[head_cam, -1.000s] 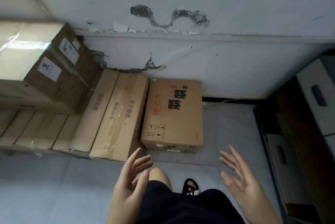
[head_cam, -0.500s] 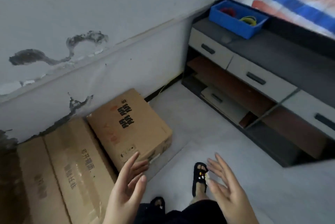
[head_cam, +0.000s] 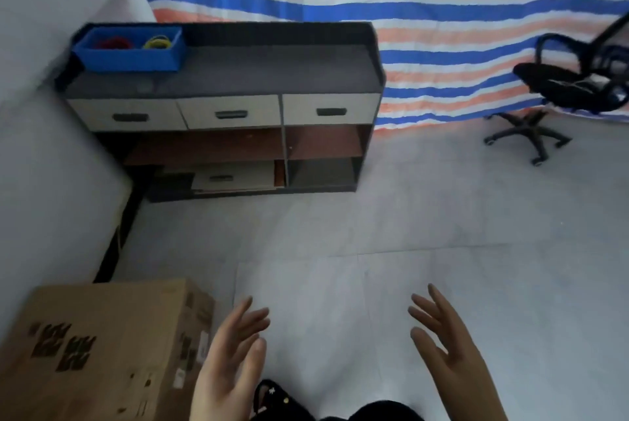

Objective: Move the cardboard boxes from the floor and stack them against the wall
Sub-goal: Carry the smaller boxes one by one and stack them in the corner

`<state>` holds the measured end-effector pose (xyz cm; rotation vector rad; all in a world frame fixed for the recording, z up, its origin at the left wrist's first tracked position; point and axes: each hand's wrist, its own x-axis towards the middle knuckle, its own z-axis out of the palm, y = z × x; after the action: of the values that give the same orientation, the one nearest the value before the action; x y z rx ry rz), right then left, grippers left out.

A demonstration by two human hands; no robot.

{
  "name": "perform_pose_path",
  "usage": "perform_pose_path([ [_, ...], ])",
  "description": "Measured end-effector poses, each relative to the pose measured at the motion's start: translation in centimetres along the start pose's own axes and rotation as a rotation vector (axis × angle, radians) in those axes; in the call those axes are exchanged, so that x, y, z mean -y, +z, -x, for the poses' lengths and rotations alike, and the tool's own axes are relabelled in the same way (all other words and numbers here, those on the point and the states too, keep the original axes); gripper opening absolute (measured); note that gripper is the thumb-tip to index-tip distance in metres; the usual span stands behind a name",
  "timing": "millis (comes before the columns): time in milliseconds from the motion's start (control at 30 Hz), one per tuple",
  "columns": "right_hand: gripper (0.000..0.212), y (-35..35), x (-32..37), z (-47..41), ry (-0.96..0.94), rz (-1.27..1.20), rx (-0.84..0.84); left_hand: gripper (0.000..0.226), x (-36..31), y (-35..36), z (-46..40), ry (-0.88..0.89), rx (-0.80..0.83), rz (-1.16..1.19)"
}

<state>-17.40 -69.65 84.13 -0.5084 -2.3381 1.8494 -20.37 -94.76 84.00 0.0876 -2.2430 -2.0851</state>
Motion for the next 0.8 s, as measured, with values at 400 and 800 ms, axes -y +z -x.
perform_pose_path([
  [400,0.069,-22.3,-7.2,15.3,0.084,-0.091,-0.531,0.060,1.7,22.2,12.6,-0.021,0.617,-0.029],
  [800,0.084,-32.0,-12.2,24.7,0.249,-0.187,-0.972,0.060,-0.4,37.1,18.7,0.094,1.042,-0.095],
])
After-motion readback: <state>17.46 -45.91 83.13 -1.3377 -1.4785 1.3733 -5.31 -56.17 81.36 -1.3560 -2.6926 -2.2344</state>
